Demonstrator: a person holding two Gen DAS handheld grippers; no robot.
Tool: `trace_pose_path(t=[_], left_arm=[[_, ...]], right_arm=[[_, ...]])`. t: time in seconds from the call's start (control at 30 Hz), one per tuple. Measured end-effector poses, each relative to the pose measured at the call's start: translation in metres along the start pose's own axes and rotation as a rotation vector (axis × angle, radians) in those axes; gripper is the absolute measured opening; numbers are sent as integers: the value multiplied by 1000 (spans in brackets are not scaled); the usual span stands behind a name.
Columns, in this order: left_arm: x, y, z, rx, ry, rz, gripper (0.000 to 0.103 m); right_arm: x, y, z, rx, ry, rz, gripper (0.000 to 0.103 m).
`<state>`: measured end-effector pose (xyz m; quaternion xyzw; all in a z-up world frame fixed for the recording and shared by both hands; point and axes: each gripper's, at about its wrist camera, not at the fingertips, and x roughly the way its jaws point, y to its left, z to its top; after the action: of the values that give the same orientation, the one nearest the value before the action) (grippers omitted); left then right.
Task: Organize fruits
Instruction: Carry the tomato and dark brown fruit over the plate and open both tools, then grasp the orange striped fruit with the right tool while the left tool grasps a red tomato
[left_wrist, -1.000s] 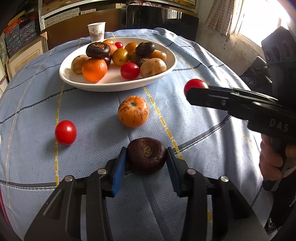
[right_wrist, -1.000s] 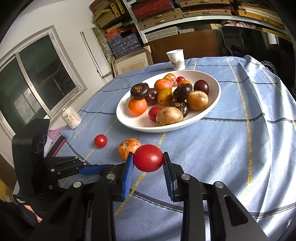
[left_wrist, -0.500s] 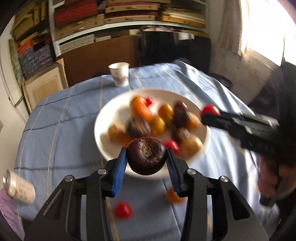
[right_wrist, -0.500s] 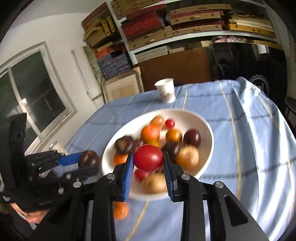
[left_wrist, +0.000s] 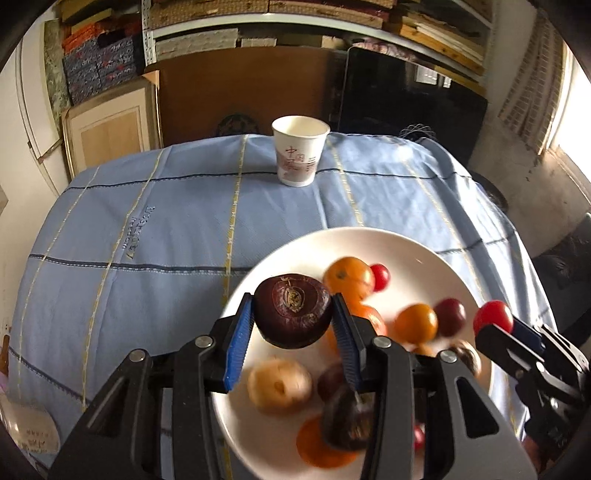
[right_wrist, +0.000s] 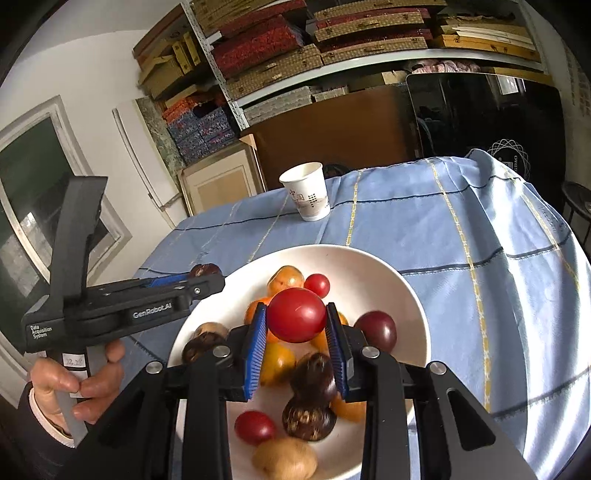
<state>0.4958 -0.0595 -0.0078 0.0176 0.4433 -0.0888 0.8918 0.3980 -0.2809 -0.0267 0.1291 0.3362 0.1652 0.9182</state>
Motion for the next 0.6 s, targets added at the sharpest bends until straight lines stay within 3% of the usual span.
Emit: trace_pose_path(t=[0.13, 0.23, 0.27, 0.4, 0.47, 0.5, 0.57, 0.6], left_arm=[[13, 5, 5, -15, 21, 19, 43], [11, 7, 3, -16, 11, 36, 66], [7, 7, 3, -14, -5, 46, 72], [-14, 7, -4, -10, -24, 32, 77], [-32, 9, -12, -21, -49, 25, 90], [-40, 10, -17, -26, -61, 24, 91], [-60, 12, -31, -31, -83, 13, 92], [-70, 14, -40, -31, -92, 9, 94]], right_arm=[[13, 0, 6, -4, 15, -12, 32], [17, 0, 7, -1, 25, -13, 34], [16, 0, 8, 2, 25, -7, 42], [2, 8, 8, -11, -1, -1, 43], [-12, 12, 4, -3, -8, 26, 43], [-18, 13, 2, 0, -11, 36, 44], [-35, 18, -9, 4, -21, 55, 56], [-40, 20, -14, 0, -25, 57, 57]])
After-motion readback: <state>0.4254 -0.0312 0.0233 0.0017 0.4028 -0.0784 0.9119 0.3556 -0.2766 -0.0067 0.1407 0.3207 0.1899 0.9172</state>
